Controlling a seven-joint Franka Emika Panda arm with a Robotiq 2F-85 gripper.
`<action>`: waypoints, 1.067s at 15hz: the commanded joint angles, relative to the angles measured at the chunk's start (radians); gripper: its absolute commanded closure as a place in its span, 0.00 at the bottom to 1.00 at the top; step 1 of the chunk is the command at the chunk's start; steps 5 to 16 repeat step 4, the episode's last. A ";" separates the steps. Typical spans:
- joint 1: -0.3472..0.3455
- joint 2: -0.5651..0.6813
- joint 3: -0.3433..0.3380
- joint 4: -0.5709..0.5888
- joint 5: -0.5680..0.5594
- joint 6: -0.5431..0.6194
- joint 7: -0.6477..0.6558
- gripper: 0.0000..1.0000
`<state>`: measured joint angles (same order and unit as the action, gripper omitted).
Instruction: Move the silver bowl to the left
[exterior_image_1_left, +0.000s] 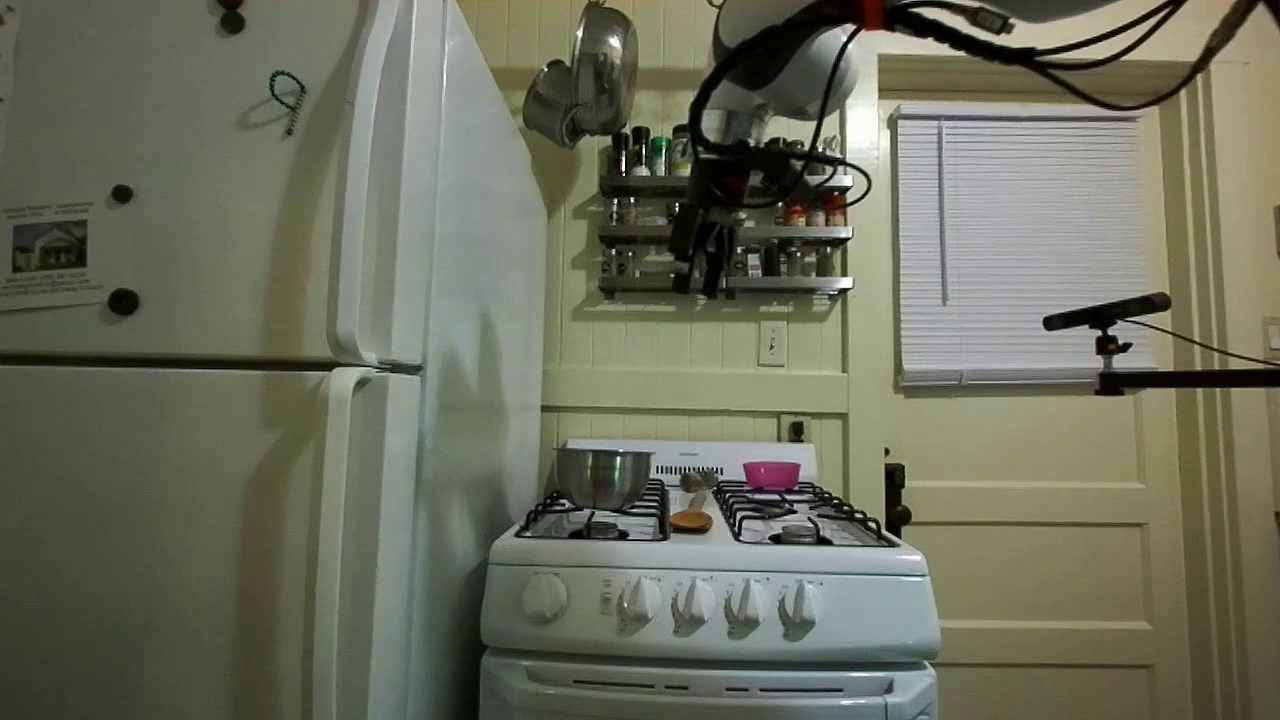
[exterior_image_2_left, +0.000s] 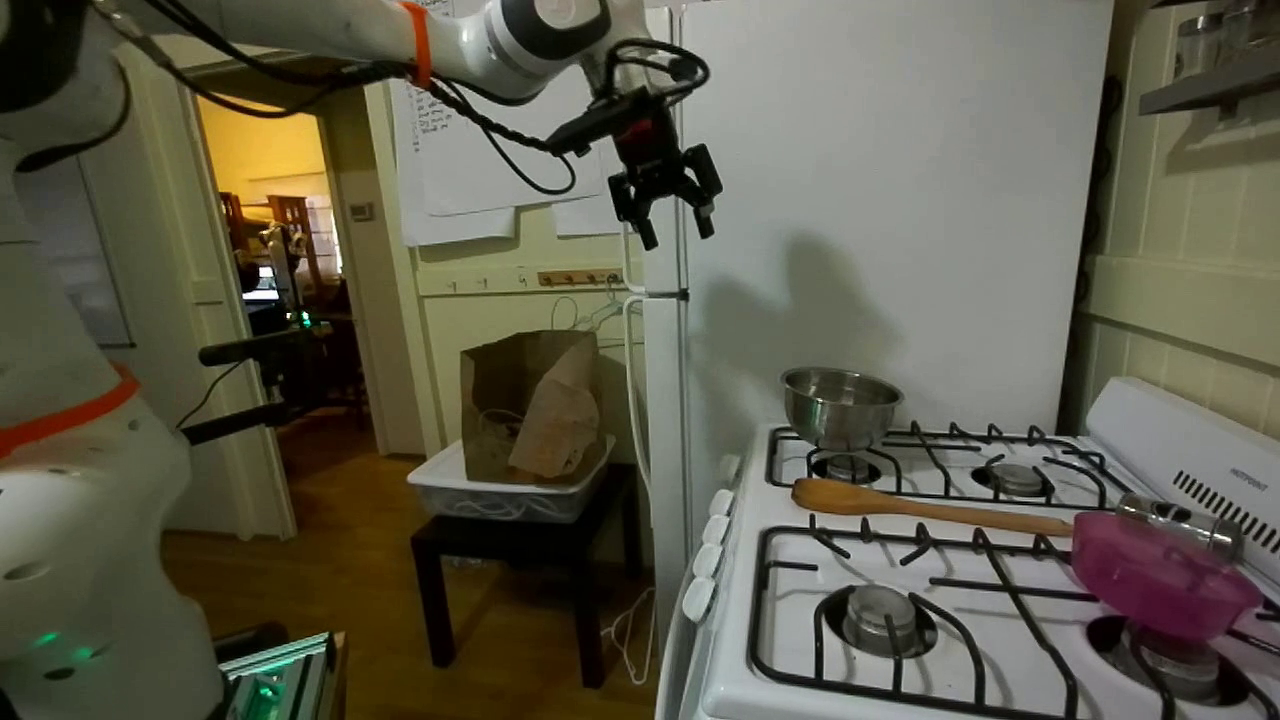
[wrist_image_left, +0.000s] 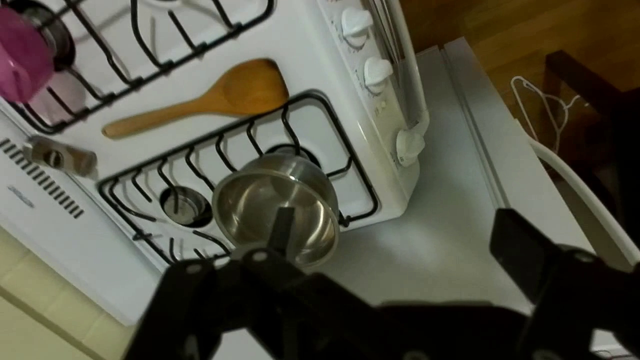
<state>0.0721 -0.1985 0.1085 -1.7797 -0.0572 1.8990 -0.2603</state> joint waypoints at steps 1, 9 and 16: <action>0.011 -0.047 -0.013 -0.041 -0.004 -0.005 0.034 0.00; 0.011 -0.122 -0.016 -0.116 -0.005 -0.005 0.066 0.00; 0.011 -0.122 -0.016 -0.116 -0.005 -0.005 0.066 0.00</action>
